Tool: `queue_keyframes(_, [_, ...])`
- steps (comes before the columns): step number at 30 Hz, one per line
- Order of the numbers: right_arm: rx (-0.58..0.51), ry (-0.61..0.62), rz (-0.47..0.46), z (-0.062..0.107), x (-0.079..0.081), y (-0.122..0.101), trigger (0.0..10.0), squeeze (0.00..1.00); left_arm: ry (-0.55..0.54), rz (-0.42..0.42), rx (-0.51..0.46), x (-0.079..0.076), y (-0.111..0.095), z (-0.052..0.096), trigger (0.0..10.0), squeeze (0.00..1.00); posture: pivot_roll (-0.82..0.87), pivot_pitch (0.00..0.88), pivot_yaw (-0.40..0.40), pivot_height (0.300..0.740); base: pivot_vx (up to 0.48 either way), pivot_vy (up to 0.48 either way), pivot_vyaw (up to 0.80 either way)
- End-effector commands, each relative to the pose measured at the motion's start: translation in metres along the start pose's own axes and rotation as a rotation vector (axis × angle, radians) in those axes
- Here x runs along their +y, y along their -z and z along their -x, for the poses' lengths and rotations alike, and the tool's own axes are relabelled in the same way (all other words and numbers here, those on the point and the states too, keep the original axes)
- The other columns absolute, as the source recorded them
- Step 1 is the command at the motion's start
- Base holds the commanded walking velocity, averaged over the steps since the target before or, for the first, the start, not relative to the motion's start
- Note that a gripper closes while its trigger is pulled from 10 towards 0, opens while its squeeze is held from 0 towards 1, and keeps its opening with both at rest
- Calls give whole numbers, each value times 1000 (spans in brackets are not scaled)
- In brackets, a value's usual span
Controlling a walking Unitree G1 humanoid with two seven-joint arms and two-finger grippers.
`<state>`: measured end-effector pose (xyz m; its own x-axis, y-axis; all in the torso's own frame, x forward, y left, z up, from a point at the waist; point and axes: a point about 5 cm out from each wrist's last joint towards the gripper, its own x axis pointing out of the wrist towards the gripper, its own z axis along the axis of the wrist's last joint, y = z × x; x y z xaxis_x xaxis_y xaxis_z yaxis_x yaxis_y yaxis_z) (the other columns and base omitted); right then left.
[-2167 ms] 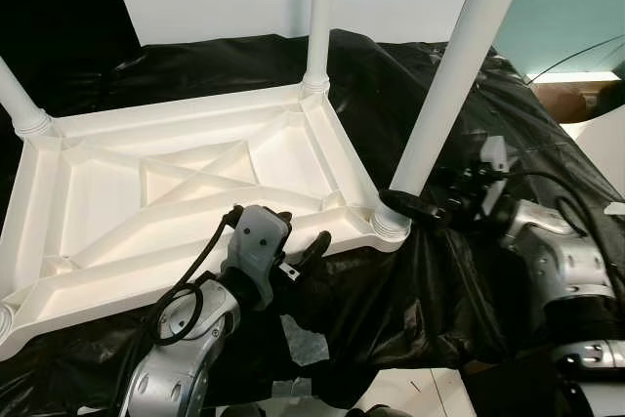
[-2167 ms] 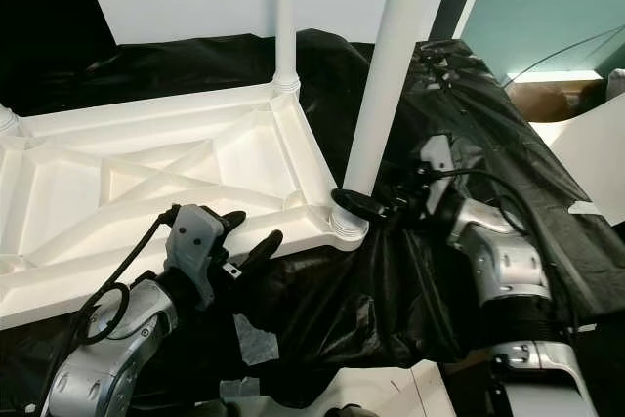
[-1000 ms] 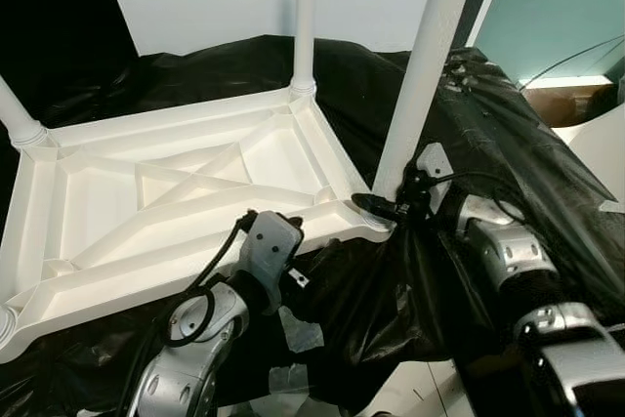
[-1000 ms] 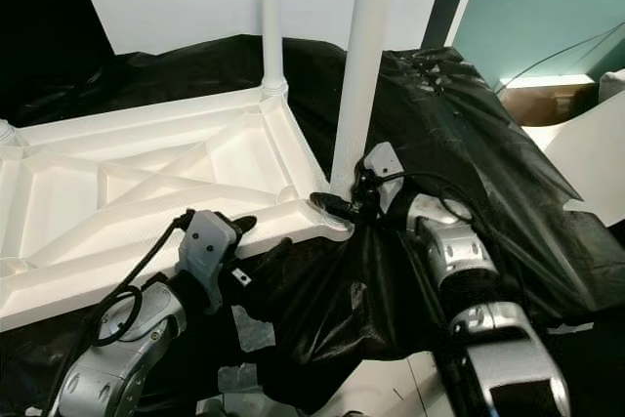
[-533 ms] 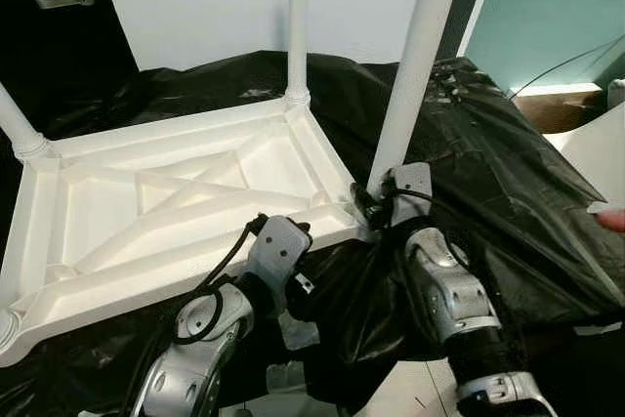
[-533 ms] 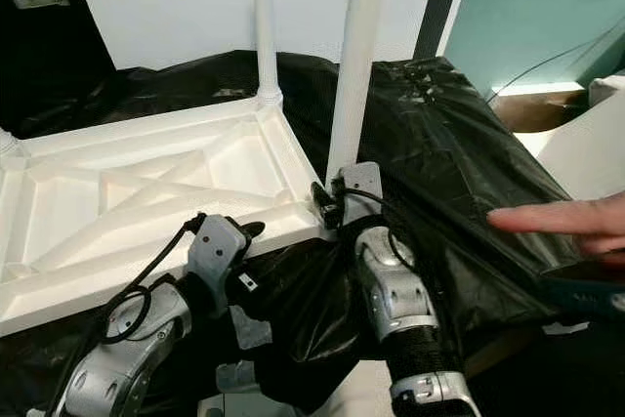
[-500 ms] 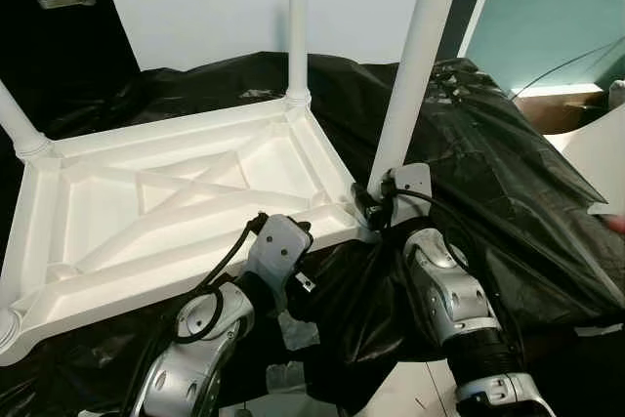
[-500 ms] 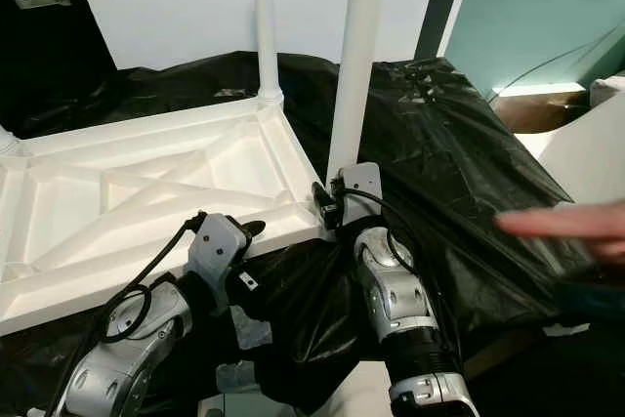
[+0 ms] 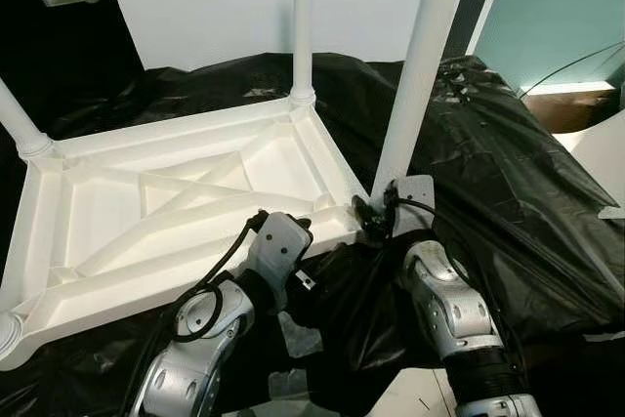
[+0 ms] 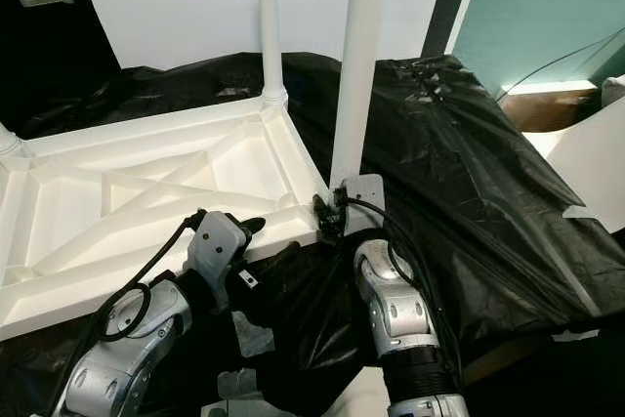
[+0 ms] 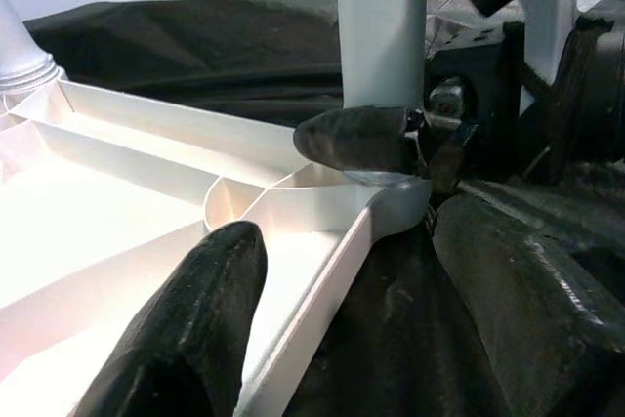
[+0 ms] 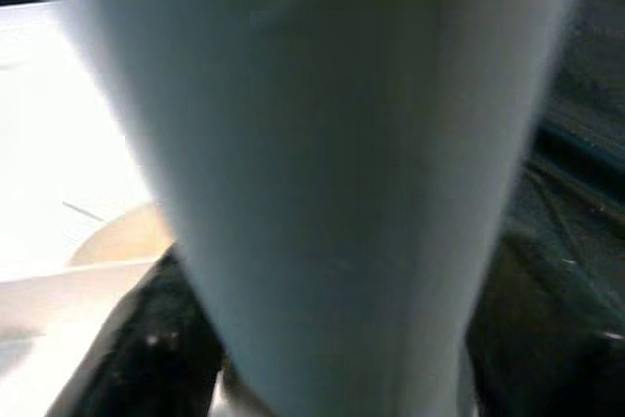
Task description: Building children table
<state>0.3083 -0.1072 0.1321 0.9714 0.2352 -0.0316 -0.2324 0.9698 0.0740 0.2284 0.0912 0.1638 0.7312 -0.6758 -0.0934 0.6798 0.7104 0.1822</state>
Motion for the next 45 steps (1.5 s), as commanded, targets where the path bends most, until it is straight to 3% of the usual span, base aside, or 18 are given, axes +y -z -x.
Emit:
queue_keyframes(1, [-7, -12, -24, 2, -2, -1, 10000, 1000, -13, 6, 7, 0, 3, -1, 10000, 0, 98, 41, -33, 740, 0, 0, 0])
queue_keyframes(7, [-36, -200, 3, -1, -28, -14, 10000, 1000, -28, 9, 3, 1, 3, -2, 10000, 0, 96, 47, -40, 740, 0, 0, 0])
queue_keyframes(8, [-41, -239, 6, -2, -31, -16, 10000, 808, -31, 10, 2, 1, 3, -2, 10000, 0, 96, 47, -40, 740, 0, 0, 0])
queue_keyframes(12, [-51, -280, 15, -3, -34, -18, 10000, 808, -33, 11, 1, 2, 3, -2, 10000, 0, 96, 47, -40, 740, 0, 0, 0])
queue_keyframes(13, [-39, -397, 40, -9, -39, -21, 10000, 0, -42, 9, -5, 3, 2, -3, 10000, 0, 98, 48, -44, 740, 0, 0, 0])
queue_keyframes(21, [6, -652, 173, -21, -44, -28, 10000, 0, -54, 9, -9, 4, 1, -3, 10000, 0, 103, 51, -48, 740, 0, 0, 0])
queue_keyframes(24, [32, -718, 185, -23, -46, -29, 10000, 0, -57, 8, -10, 5, 0, -3, 10000, 0, 108, 51, -50, 740, 0, 0, 0])
queue_keyframes(25, [43, -736, 203, -24, -46, -30, 6235, 0, -58, 8, -11, 5, 0, -3, 10000, 0, 108, 51, -50, 740, 0, 0, 0])
queue_keyframes(26, [49, -751, 224, -25, -46, -30, 4588, 0, -60, 7, -11, 5, 0, -3, 10000, 0, 108, 51, -50, 740, 0, 0, 0])
queue_keyframes(27, [55, -761, 234, -25, -46, -29, 0, 0, -63, 7, -11, 5, 0, -3, 10000, 0, 112, 52, -51, 740, 0, 0, 0])
queue_keyframes(37, [59, -775, 223, -24, -53, -26, 0, 0, -71, 10, -10, 5, 0, -1, 10000, 0, 112, 56, -53, 740, 0, 0, 0])
queue_keyframes(40, [52, -743, 214, -25, -56, -25, 0, 0, -69, 12, -9, 5, 0, -1, 10000, 0, 110, 58, -53, 740, 0, 0, 0])
queue_keyframes(42, [43, -637, 210, -25, -55, -20, 0, 0, -64, 15, -9, 5, 0, -2, 10000, 0, 105, 60, -51, 740, 0, 0, 0])
queue_keyframes(45, [40, -587, 202, -26, -54, -17, 0, 0, -63, 16, -10, 5, 0, -2, 10000, 0, 102, 60, -50, 740, 0, 0, 0])
